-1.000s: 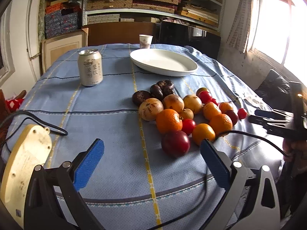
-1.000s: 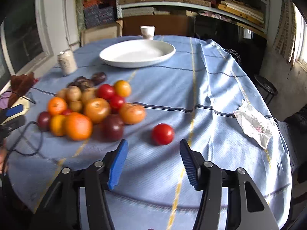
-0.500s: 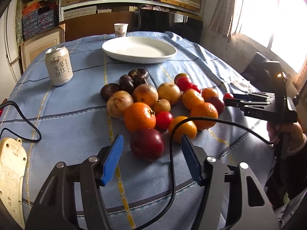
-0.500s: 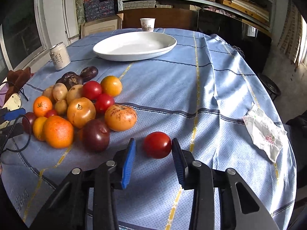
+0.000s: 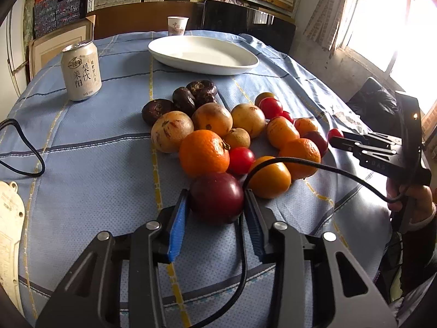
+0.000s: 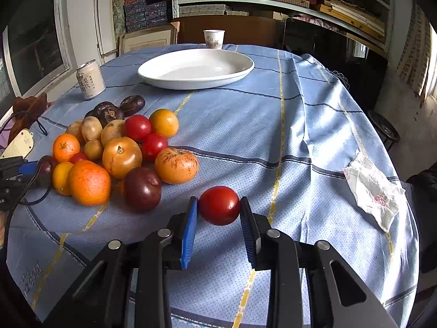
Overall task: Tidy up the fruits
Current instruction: 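Grasp the small red tomato with the right gripper while the left gripper grasps the dark red plum, then carry the tomato and plum to the white plate and release both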
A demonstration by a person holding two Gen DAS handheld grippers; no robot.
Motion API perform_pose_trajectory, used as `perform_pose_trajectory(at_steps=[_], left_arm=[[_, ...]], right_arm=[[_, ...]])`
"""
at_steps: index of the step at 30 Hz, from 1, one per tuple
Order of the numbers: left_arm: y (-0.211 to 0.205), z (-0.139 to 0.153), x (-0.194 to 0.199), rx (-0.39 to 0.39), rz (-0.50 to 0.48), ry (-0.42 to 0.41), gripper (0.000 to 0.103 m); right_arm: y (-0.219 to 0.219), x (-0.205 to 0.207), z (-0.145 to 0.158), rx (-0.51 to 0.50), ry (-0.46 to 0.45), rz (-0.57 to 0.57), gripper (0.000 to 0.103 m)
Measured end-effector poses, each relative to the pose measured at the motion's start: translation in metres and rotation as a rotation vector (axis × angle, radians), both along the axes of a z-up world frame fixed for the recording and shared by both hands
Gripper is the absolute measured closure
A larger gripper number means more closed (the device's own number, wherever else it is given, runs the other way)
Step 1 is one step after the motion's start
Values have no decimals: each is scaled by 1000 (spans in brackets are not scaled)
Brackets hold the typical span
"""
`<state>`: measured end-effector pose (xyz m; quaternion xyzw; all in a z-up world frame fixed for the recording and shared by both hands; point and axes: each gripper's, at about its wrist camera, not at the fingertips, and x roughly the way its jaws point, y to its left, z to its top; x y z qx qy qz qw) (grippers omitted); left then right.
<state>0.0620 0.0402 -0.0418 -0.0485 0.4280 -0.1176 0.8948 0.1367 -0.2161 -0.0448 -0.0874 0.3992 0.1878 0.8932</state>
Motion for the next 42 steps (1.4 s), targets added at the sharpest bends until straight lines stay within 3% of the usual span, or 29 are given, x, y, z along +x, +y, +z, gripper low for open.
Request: perform_pose_trajectory(at_steps=[10, 13, 17, 21, 25, 29, 39, 41, 42], left_arm=[[22, 19, -7, -73, 30, -40, 64], [28, 35, 3, -79, 34, -56, 64], [24, 64, 38, -82, 15, -99, 64], [22, 80, 100, -105, 23, -91, 64], [23, 82, 167, -106, 35, -39, 64], [24, 69, 220, -109, 41, 41, 64], [10, 42, 280, -66, 36, 96, 64], [7, 39, 284, -47, 42, 102, 60], [8, 41, 280, -51, 48, 96, 48]], right_arm=[[-9, -9, 16, 18, -30, -6, 72], [-8, -2, 30, 73, -38, -3, 72], [5, 24, 53, 195, -84, 26, 72], [22, 74, 61, 323, -63, 49, 72], [45, 127, 57, 322, -58, 47, 72], [63, 173, 41, 318, 18, 47, 72], [85, 207, 24, 291, 49, 86, 70], [84, 205, 26, 281, 41, 92, 66], [83, 203, 28, 275, 37, 94, 63]])
